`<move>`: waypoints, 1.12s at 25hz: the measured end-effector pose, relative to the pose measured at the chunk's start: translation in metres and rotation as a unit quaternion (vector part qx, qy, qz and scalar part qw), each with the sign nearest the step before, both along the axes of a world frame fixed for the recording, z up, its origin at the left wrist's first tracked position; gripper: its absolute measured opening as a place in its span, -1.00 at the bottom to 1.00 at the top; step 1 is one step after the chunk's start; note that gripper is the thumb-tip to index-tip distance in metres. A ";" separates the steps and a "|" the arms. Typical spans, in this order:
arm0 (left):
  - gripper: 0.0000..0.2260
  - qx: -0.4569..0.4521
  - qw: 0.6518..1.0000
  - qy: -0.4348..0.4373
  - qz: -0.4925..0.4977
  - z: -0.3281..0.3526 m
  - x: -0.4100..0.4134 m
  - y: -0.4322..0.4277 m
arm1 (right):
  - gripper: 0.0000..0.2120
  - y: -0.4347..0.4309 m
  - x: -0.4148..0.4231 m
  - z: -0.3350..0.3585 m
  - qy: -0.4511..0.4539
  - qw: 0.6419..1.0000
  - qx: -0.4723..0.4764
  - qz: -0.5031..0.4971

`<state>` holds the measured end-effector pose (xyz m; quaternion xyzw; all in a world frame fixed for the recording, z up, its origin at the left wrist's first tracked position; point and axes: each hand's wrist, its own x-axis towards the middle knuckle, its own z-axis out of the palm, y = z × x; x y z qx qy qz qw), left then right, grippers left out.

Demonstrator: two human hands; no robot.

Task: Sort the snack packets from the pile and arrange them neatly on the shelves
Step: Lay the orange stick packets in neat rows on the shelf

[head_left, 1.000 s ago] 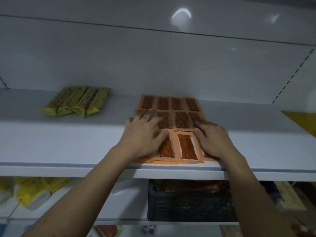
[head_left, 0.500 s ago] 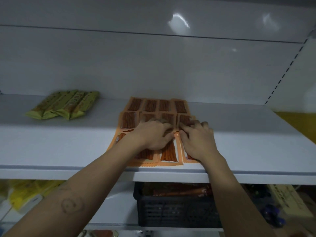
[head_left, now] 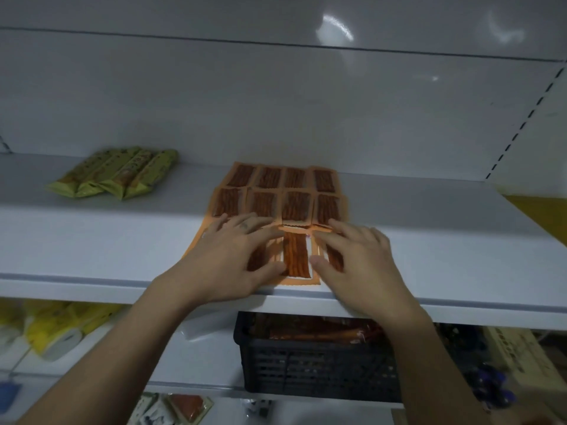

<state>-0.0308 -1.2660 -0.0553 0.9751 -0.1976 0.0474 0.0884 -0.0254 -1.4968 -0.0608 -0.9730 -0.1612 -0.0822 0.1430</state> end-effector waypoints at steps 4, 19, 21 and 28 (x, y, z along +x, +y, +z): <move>-0.36 0.007 0.998 -0.019 0.058 -0.011 -0.024 0.016 | -0.52 0.027 -0.008 -0.012 -0.011 0.998 -0.010 0.067; -0.39 -0.044 0.995 -0.039 0.079 -0.013 -0.021 0.066 | -0.53 0.097 0.014 0.015 -0.026 0.997 -0.006 0.076; -0.33 -0.041 0.996 -0.033 0.076 -0.006 -0.011 0.081 | -0.54 0.122 0.029 0.020 -0.004 0.995 -0.057 0.080; -0.28 -0.016 0.994 -0.026 0.105 0.010 -0.015 0.148 | -0.50 0.187 0.031 0.041 -0.011 0.993 -0.111 0.048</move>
